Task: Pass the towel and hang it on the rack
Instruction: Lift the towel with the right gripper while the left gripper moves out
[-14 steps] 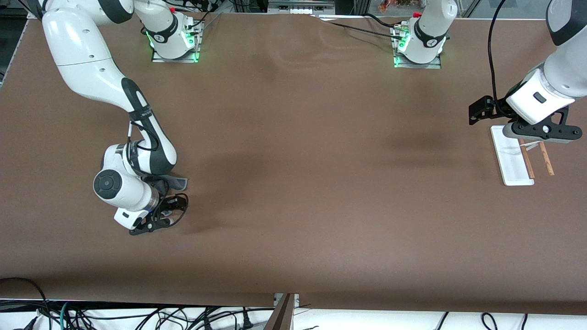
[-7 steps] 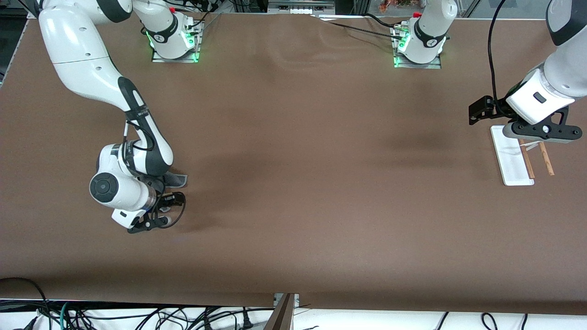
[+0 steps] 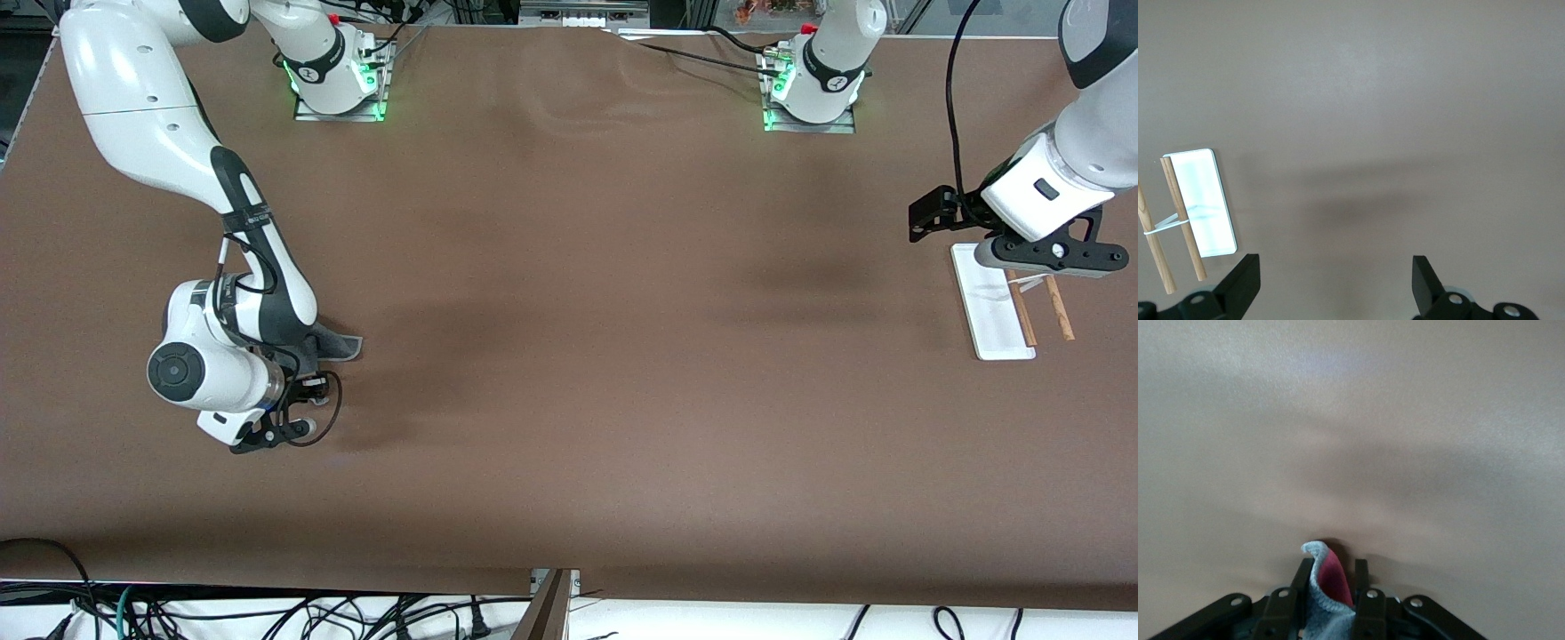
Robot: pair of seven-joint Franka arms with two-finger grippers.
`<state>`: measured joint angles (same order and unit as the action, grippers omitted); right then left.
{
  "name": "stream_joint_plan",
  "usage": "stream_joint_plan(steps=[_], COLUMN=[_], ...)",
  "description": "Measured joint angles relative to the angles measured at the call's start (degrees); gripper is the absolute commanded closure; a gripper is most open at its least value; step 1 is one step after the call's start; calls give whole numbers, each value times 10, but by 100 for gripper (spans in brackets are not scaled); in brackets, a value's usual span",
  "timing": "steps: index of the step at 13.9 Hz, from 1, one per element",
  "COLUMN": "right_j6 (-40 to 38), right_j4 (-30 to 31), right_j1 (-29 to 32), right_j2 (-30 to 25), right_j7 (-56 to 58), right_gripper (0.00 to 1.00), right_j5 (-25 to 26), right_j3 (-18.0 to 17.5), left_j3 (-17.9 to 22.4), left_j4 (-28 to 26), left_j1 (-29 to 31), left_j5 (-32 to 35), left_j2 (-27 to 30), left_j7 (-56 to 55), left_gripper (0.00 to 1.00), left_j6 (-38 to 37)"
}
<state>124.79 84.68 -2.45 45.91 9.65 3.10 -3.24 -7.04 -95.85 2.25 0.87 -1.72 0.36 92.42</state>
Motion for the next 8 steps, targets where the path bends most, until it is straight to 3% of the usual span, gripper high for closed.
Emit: stream_joint_plan(steps=[3, 8], right_j6=[-10, -21], right_j4=[0, -7], right_j1=[0, -1], right_j2=[0, -2], right_j7=[0, 1], right_gripper=[100, 100], right_j5=[0, 0], right_j3=[0, -1], left_j3=[0, -1], left_j4=[0, 0], left_j1=[0, 0], left_j5=[0, 0], left_j2=[0, 0], left_j7=[0, 0], left_gripper=[0, 0], left_j6=[0, 0])
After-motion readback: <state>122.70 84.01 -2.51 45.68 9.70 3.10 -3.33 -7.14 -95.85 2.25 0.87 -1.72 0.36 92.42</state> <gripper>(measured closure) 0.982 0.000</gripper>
